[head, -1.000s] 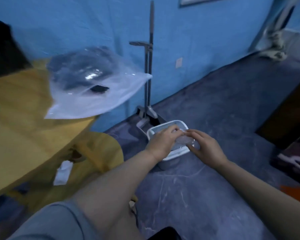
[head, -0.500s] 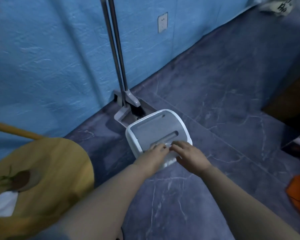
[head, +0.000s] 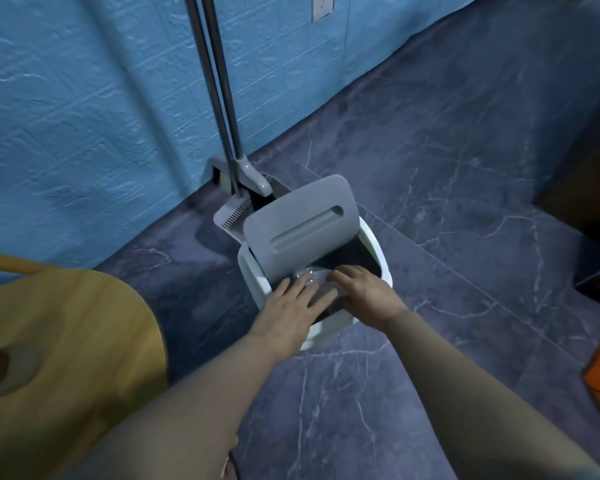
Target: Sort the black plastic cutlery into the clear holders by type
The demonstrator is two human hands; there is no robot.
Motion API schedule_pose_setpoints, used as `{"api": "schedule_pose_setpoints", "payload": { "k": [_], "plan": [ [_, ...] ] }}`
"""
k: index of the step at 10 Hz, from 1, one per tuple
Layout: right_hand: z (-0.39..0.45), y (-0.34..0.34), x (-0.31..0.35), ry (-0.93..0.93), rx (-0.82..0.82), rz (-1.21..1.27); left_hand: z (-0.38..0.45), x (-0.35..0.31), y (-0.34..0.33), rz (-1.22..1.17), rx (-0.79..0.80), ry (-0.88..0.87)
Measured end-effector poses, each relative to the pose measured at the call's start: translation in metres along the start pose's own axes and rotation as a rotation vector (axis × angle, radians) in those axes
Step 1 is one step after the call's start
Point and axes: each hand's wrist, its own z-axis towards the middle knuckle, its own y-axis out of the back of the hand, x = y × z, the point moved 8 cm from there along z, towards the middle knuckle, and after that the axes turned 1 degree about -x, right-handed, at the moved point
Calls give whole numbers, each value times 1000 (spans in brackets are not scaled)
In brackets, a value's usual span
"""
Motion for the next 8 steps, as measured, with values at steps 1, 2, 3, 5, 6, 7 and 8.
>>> {"api": "schedule_pose_setpoints", "payload": {
  "k": [1, 2, 3, 5, 6, 7, 8],
  "plan": [
    [8, -8, -10, -151, 141, 14, 2, 3, -11, -1, 113, 19],
    [13, -10, -12, -210, 170, -33, 5, 4, -17, 71, 246, 29],
    [7, -8, -9, -218, 108, -71, 9, 6, -10, 93, 236, 53],
    [-18, -20, -6, -216, 148, -105, 1, 4, 1, -4, 204, 15],
    [-26, -2, 3, -236, 42, -74, -5, 5, 15, -112, 171, 15],
    [-35, 9, 17, -243, 28, -25, -15, 7, 26, -138, 188, 20],
    [-36, 37, 36, -262, -53, 22, -30, 10, 63, -200, 131, 57]
  ]
}}
